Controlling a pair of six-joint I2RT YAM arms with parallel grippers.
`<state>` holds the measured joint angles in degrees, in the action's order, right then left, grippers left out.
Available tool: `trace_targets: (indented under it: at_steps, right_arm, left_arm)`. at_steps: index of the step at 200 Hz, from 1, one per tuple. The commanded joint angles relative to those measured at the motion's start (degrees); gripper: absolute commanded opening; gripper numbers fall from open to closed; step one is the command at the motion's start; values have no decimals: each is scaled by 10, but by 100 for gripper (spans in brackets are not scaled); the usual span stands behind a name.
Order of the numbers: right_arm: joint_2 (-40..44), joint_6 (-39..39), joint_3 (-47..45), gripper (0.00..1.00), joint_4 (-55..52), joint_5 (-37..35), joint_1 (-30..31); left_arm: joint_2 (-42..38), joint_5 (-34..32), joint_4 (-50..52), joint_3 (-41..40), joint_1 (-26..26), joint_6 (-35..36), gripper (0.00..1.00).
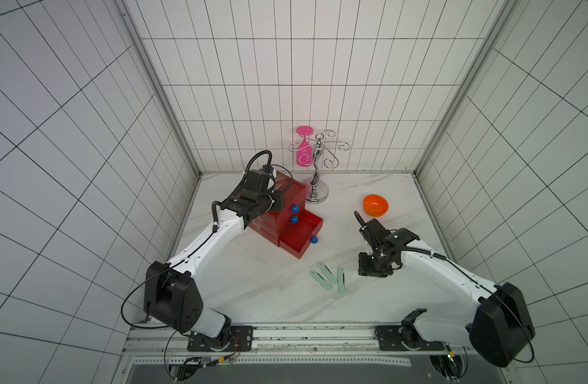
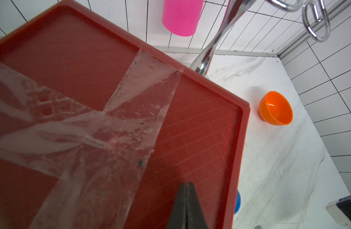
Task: Place the fruit knives into the drawer by color
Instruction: Pick up the fruit knife from the center of the board.
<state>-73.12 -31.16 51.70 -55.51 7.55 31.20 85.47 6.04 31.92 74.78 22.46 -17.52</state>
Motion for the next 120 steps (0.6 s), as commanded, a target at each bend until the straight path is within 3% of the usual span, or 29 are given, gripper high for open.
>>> trace_targets:
  at_steps: [1,120]
  right_arm:
    - [-18,1,74,43,-50,-31,15]
    - [-115,-36,92,46,-11,-24,86]
  left_arm:
    - [31,-32,137,-52,-1,6,0]
    - [12,-29,118,-78,-2,-12,0]
